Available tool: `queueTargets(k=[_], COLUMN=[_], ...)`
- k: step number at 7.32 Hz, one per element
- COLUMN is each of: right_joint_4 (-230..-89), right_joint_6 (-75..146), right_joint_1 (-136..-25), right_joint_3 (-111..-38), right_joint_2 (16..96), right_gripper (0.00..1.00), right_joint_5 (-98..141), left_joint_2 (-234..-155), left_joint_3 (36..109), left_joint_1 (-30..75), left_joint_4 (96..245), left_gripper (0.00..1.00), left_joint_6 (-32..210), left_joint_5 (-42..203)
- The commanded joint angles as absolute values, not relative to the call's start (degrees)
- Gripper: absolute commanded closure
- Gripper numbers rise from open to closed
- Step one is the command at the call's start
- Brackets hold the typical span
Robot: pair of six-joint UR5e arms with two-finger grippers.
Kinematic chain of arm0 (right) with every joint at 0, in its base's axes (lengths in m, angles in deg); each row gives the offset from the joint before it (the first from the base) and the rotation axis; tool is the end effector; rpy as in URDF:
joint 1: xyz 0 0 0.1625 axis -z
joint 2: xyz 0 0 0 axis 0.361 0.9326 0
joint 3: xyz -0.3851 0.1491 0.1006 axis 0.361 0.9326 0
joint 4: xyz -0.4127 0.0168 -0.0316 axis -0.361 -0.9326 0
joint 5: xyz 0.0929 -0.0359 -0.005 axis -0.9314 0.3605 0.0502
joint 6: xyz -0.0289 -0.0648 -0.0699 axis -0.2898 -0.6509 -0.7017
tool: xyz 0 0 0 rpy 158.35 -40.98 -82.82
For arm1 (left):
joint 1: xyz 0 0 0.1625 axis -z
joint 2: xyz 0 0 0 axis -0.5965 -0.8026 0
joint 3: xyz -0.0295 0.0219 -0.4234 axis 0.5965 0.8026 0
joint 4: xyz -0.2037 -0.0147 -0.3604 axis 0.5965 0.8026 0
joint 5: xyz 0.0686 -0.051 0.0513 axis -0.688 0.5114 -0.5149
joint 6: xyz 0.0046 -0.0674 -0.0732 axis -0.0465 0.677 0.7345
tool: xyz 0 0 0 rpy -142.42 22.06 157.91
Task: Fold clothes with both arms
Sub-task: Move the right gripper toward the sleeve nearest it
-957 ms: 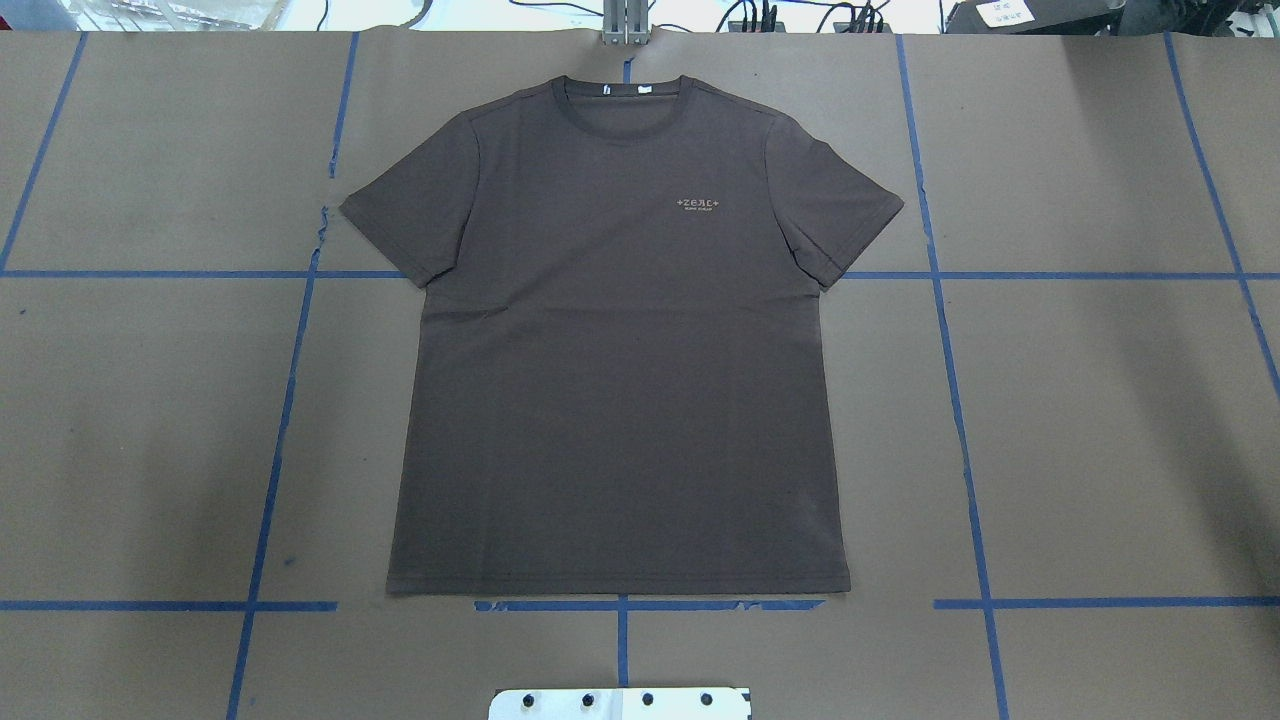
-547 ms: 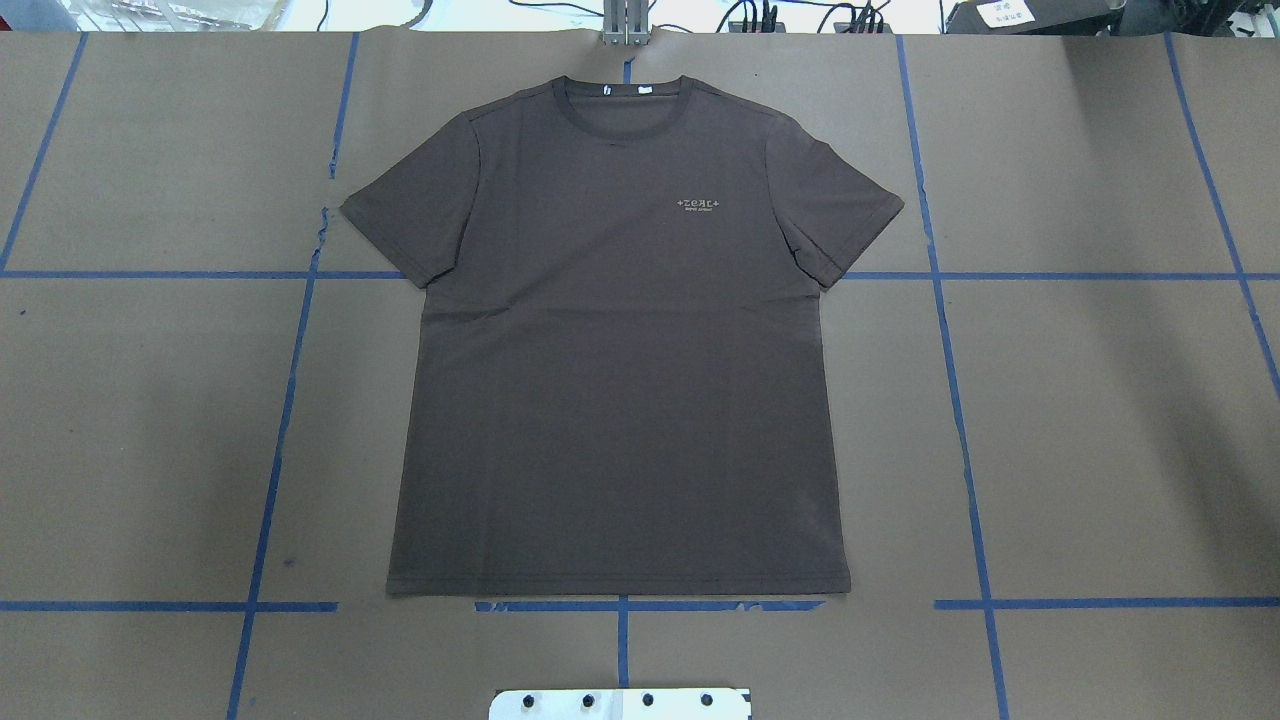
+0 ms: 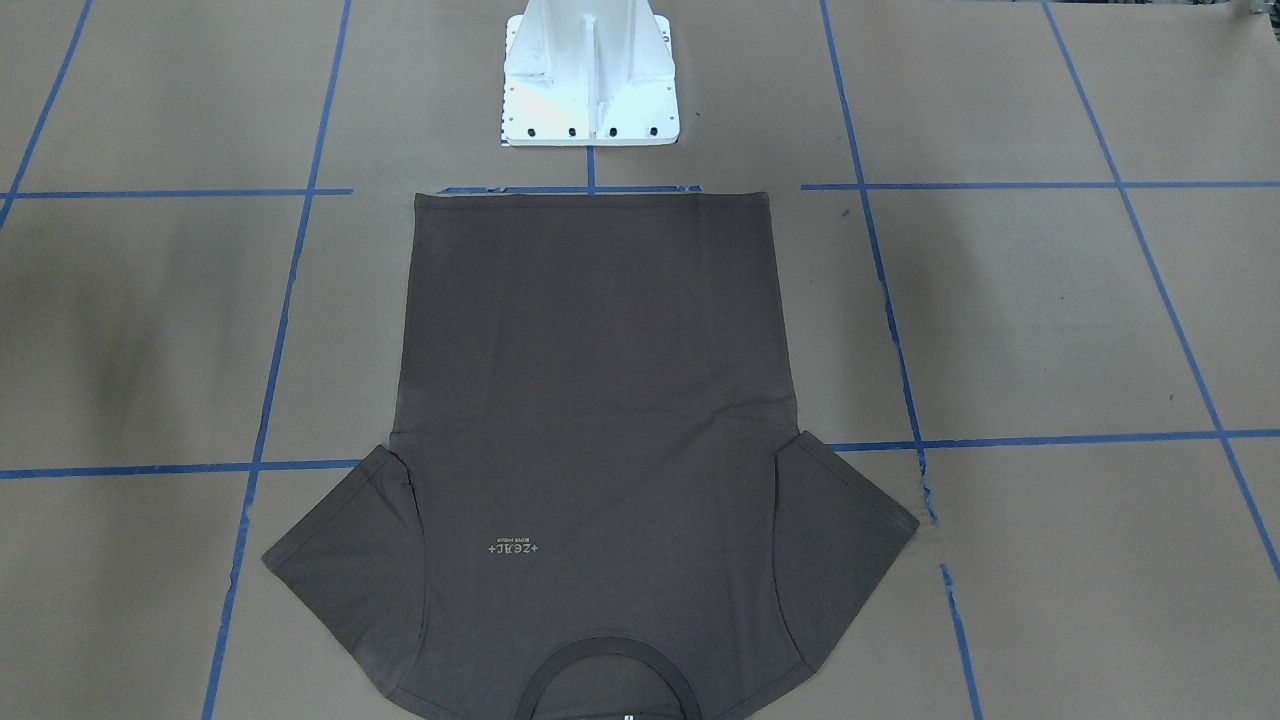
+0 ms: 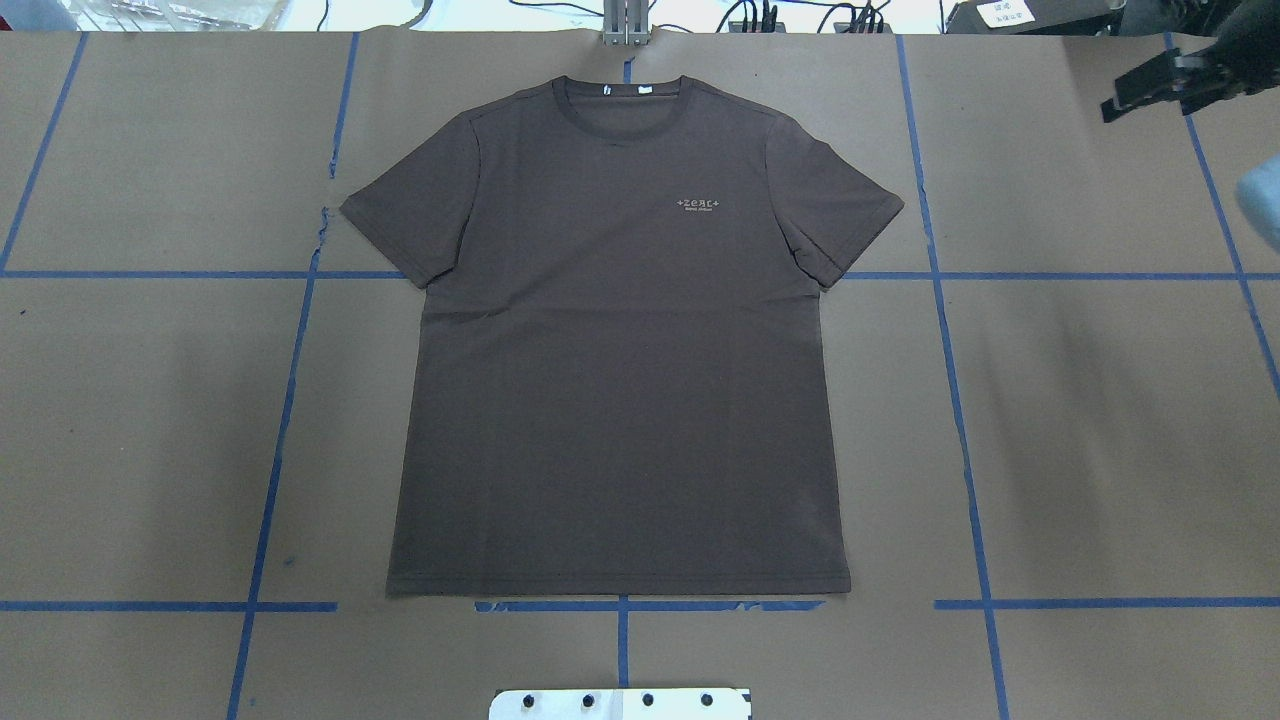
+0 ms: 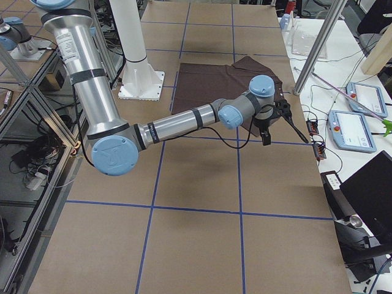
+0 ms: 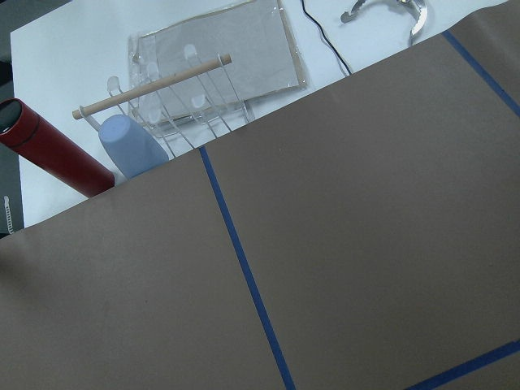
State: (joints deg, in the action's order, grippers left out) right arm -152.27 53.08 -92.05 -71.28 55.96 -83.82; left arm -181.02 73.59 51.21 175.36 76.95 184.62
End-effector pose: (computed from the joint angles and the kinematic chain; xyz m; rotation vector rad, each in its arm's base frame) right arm -0.1432 -0.6309 0.4225 0.3138 -0.8747 0.0075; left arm -0.0540 -0.5636 0.5319 0.6319 0.6253 0.2029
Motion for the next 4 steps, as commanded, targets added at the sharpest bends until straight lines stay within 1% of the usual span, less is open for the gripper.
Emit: queueTargets(k=[1,2,4], right_joint_4=[-139.4,-135.8,-134.2], right_joint_6=[72.9,76.3,76.7], right_joint_1=[-82.0,-79.1,-76.2], right_joint_3=[-62.5,-58.3,-54.1], right_joint_2=[49.5,47.8,46.3], right_gripper=[0.13,0.19,0.29], right_joint_5=[-74.8,-72.1,-68.8], left_joint_2=[-181.1,-181.2,-181.2], left_joint_3=[73.7,73.7,73.7], left_joint_1=[51.2,51.2,51.2], left_joint_4=[175.6,175.6,175.7], left_gripper=[0.00,0.00,0.00], left_joint_6=[77.1,77.2,77.0], left_joint_5=[184.6,184.6,184.6])
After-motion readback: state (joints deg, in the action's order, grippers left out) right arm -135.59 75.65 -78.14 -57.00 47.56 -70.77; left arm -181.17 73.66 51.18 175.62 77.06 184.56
